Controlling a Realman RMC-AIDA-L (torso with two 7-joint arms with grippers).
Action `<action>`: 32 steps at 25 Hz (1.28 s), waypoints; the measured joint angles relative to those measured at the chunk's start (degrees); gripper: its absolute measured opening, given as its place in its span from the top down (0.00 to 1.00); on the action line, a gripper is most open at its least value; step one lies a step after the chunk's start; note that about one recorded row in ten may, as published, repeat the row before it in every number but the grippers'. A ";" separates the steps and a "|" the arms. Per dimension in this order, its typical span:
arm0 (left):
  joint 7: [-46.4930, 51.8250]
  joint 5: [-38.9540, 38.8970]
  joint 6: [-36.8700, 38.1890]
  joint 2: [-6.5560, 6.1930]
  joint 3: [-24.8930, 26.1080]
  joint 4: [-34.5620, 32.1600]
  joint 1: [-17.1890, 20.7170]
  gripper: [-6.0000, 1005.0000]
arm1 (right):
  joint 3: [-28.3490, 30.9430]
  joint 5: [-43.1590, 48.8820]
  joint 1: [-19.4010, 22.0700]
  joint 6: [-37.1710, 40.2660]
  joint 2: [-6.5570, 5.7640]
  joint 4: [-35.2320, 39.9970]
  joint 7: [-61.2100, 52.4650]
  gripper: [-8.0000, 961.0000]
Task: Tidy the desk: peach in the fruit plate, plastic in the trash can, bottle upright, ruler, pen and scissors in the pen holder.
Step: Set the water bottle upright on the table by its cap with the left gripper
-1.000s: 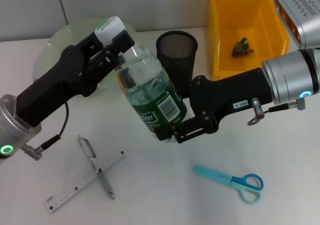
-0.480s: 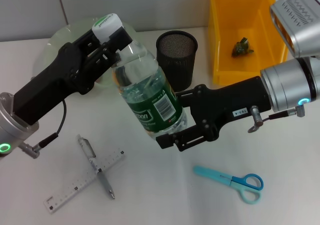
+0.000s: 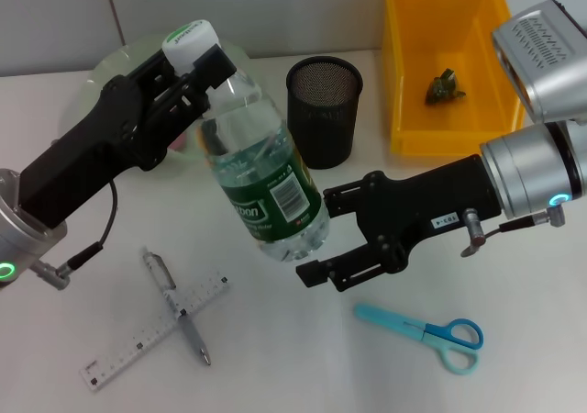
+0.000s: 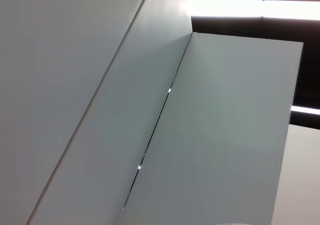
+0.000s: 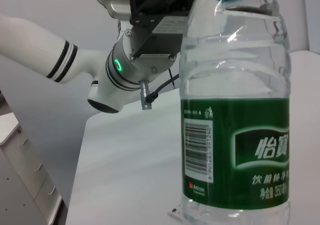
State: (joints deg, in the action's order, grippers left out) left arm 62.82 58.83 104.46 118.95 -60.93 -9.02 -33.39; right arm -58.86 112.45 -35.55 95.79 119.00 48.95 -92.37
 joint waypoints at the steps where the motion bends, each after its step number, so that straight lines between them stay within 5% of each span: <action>1: 0.00 0.00 0.00 0.00 0.00 0.00 0.00 0.56 | 0.00 0.06 0.09 -0.15 0.00 -0.01 0.00 0.20; 32: -23.40 -1.60 -12.97 -0.50 3.72 -2.85 9.33 0.56 | 0.30 -1.45 2.59 -9.47 0.28 -5.71 6.84 0.20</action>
State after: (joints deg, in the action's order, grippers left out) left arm 39.42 57.22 91.49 118.45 -57.21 -11.87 -24.06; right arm -58.56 110.99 -32.96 86.33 119.28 43.23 -85.53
